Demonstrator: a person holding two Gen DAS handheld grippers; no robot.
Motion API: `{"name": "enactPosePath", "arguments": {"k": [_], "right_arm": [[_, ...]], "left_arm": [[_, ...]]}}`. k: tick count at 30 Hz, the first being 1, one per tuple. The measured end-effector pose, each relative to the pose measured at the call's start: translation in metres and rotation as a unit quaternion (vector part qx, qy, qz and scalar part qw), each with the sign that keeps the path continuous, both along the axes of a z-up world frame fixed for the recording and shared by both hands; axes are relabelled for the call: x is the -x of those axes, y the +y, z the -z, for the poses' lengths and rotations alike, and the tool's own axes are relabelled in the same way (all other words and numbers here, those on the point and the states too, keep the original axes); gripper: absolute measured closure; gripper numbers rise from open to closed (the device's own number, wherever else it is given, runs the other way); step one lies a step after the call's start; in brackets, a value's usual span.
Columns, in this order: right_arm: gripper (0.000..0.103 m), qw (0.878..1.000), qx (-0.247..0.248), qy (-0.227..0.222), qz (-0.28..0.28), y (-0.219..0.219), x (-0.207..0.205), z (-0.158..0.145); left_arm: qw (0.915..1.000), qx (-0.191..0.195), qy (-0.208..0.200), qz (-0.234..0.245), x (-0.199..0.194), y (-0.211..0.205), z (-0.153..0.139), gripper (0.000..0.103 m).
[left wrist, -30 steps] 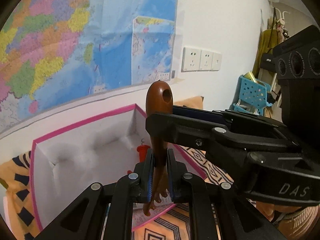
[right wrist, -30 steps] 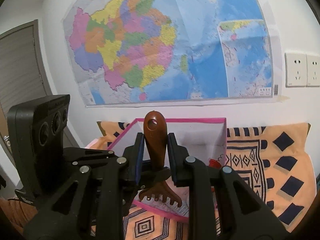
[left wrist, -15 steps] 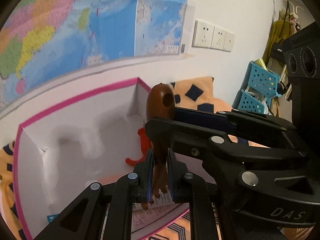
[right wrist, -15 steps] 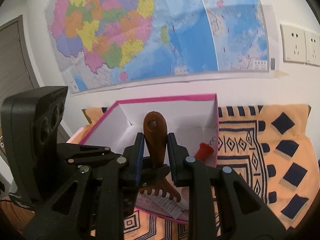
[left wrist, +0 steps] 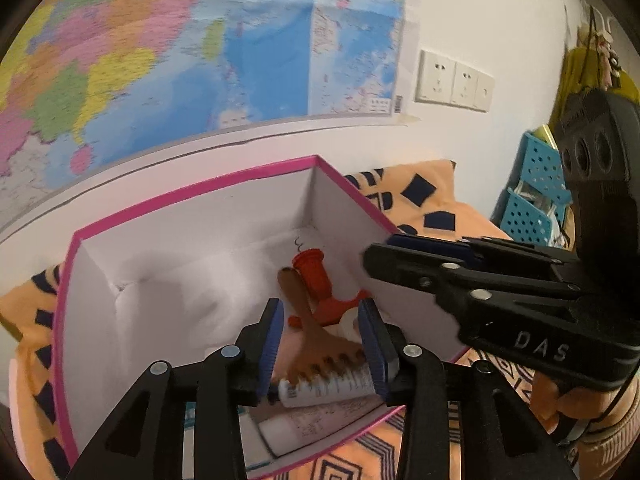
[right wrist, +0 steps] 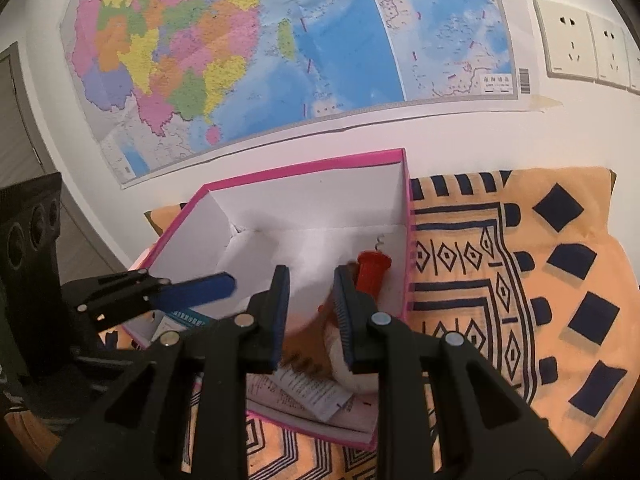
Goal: Organize rigid objects
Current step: 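Lower the back scratcher into the magenta box and open the right tool, then withdraw the right tool up from the magenta box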
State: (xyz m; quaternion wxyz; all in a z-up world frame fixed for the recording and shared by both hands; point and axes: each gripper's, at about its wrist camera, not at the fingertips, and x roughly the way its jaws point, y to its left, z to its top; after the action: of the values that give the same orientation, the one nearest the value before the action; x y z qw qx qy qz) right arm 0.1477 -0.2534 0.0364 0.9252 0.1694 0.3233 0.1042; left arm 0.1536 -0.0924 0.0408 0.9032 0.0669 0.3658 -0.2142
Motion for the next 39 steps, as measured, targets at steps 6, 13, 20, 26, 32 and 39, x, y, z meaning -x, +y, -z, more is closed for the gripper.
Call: {"name": "enactPosePath", "arguments": {"k": [6, 13, 20, 26, 32, 39], "right_arm": [[0.075, 1.000, -0.008, -0.012, -0.013, 0.008, 0.020, -0.003], [0.029, 0.999, 0.011, -0.036, -0.013, 0.031, 0.061, -0.002], [0.002, 0.996, 0.070, -0.048, 0.010, 0.056, 0.097, 0.010], [0.002, 0.995, 0.092, -0.044, 0.009, 0.072, 0.113, 0.021], [0.002, 0.996, 0.084, -0.030, 0.004, 0.082, 0.122, 0.034], [0.002, 0.996, 0.087, -0.021, 0.005, 0.087, 0.130, 0.041]], "left_arm": [[0.9982, 0.014, -0.049, -0.033, 0.030, 0.029, -0.012, 0.024], [0.9925, 0.029, -0.085, -0.082, 0.072, 0.059, -0.016, 0.000], [0.9871, 0.029, -0.060, -0.146, 0.098, 0.082, 0.008, 0.000], [0.9853, 0.038, -0.038, -0.162, 0.116, 0.092, 0.024, 0.000], [0.9844, 0.017, -0.031, -0.173, 0.131, 0.091, 0.036, 0.000], [0.9828, 0.000, -0.012, -0.184, 0.136, 0.092, 0.051, 0.000]]}}
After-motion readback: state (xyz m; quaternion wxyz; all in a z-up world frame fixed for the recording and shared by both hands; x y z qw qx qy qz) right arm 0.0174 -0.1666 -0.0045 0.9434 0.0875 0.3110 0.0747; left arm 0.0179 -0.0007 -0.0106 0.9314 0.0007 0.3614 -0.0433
